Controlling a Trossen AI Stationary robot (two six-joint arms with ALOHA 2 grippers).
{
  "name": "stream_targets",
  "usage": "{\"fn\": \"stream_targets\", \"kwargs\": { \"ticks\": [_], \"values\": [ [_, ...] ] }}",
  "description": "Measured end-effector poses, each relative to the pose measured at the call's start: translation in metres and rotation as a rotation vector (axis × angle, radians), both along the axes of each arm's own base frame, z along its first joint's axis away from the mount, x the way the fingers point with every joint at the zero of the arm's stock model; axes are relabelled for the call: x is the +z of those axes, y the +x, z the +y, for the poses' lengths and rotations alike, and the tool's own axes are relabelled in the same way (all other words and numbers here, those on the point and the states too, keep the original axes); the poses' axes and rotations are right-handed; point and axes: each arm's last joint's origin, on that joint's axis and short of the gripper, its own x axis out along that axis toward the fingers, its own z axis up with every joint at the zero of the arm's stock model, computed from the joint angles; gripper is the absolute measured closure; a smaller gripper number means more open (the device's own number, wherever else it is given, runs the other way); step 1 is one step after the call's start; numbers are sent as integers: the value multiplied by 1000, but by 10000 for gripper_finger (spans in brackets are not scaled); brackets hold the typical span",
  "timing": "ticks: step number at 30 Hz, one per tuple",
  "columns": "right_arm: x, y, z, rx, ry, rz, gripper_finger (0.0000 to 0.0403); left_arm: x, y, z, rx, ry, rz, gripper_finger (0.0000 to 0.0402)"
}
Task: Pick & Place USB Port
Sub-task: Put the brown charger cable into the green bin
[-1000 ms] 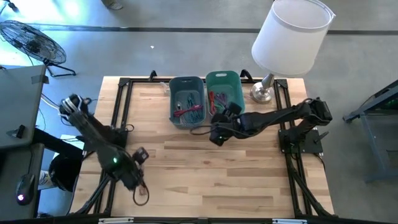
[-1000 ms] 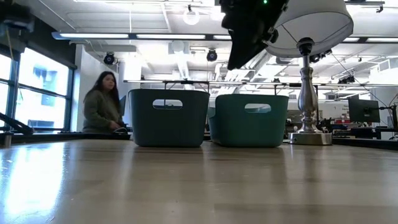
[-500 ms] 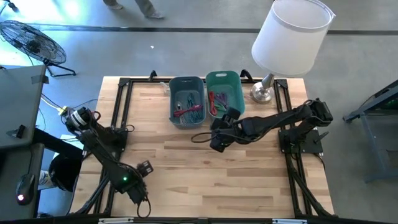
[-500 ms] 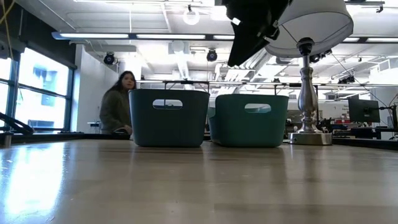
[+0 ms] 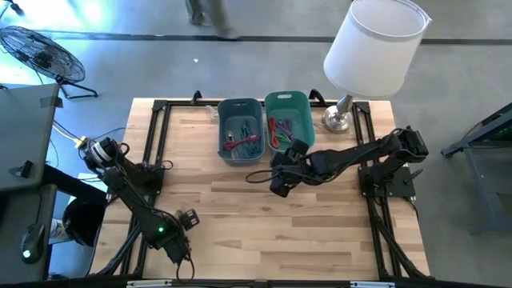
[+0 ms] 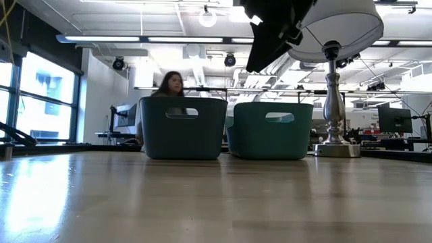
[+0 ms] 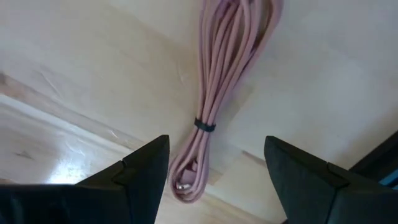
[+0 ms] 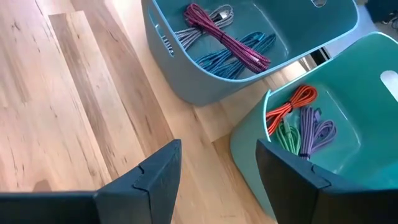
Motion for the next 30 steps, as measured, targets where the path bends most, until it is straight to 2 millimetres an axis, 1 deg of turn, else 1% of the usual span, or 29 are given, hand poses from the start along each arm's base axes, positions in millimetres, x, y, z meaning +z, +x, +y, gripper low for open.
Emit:
{"fn": "stream_targets", "kwargs": {
  "ticks": [5, 12, 24, 27, 30],
  "values": [
    [0, 1, 0, 0, 2, -8, 203, -1, 2, -2, -17, -28, -20, 144],
    [1, 1, 2, 5, 2, -12, 203, -20, -6, 6, 13, -30, 30, 144],
    [2, 2, 9, 23, 6, -35, 203, -34, -7, 8, -38, -71, -7, 147],
    [2, 2, 9, 23, 6, -37, 203, -39, -9, 10, -33, -75, -11, 169],
    [2, 2, 9, 23, 7, -37, 203, -42, -11, 12, -22, -71, -9, 219]
  ]
}}
